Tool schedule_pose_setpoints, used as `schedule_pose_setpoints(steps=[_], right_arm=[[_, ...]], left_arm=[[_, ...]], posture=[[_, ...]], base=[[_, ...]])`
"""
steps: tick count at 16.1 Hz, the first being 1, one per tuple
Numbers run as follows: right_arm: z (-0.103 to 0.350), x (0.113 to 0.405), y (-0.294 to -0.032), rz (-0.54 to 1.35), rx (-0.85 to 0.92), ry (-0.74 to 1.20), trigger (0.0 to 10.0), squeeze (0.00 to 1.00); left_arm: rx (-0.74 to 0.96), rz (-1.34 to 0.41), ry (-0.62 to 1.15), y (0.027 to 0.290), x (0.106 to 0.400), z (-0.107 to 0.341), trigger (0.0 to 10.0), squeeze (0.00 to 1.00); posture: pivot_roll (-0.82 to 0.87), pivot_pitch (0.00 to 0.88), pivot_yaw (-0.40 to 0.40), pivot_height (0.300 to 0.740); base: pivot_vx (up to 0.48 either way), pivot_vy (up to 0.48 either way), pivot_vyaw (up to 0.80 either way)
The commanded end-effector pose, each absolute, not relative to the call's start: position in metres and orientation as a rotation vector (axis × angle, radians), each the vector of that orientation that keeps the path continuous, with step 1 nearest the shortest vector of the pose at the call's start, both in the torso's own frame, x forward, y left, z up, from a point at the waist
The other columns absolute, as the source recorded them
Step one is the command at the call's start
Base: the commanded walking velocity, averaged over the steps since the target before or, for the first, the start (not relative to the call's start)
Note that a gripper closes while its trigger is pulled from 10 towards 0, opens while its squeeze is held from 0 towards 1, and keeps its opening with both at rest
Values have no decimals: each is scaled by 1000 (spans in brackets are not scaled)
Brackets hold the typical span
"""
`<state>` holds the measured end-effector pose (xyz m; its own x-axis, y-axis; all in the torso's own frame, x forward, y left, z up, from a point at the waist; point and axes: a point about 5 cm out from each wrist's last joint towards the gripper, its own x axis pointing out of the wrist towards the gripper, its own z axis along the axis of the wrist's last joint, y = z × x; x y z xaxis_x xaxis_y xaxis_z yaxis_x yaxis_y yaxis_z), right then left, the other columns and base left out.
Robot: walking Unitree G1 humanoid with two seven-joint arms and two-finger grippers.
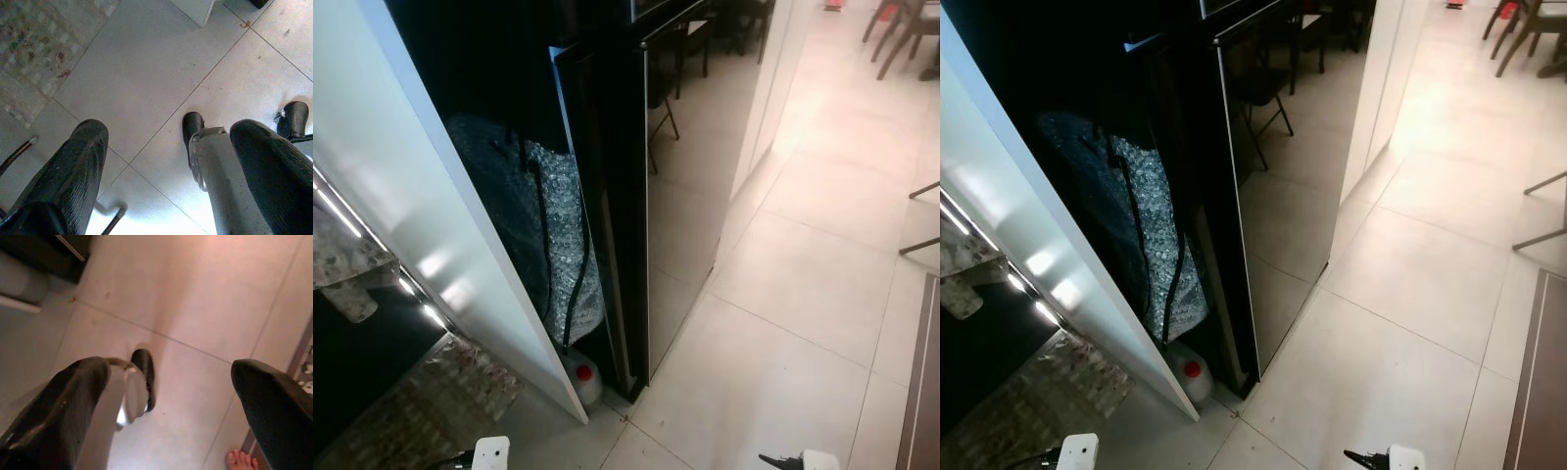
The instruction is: Restocking fridge
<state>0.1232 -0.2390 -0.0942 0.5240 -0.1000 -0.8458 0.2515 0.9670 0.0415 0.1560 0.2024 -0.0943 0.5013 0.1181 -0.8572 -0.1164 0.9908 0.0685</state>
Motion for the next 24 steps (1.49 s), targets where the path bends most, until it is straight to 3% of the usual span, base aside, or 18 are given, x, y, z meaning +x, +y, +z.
schedule_pose_setpoints(steps=[1,4,6,14,24], right_arm=[[-91,134,-236,-220,192,957,10000,0],[-92,139,-230,-142,130,974,10000,0],[-90,137,-243,-100,27,1008,10000,0],[-86,134,-260,-110,15,1008,10000,0],[-88,136,-252,-134,24,1014,10000,0]], left_arm=[[18,154,1063,207,149,-96,10000,0],[1,177,1069,205,149,-97,10000,0],[-24,195,1071,201,149,-98,10000,0],[-10,186,1077,198,149,-98,10000,0],[20,160,1078,202,148,-98,10000,0]], posture=[[-53,28,79,740],[-44,37,46,740],[-33,38,24,740],[-34,56,26,740],[-42,38,54,740]], base=[[0,0,0],[0,0,0],[0,0,0],[0,0,0],[0,-478,0]])
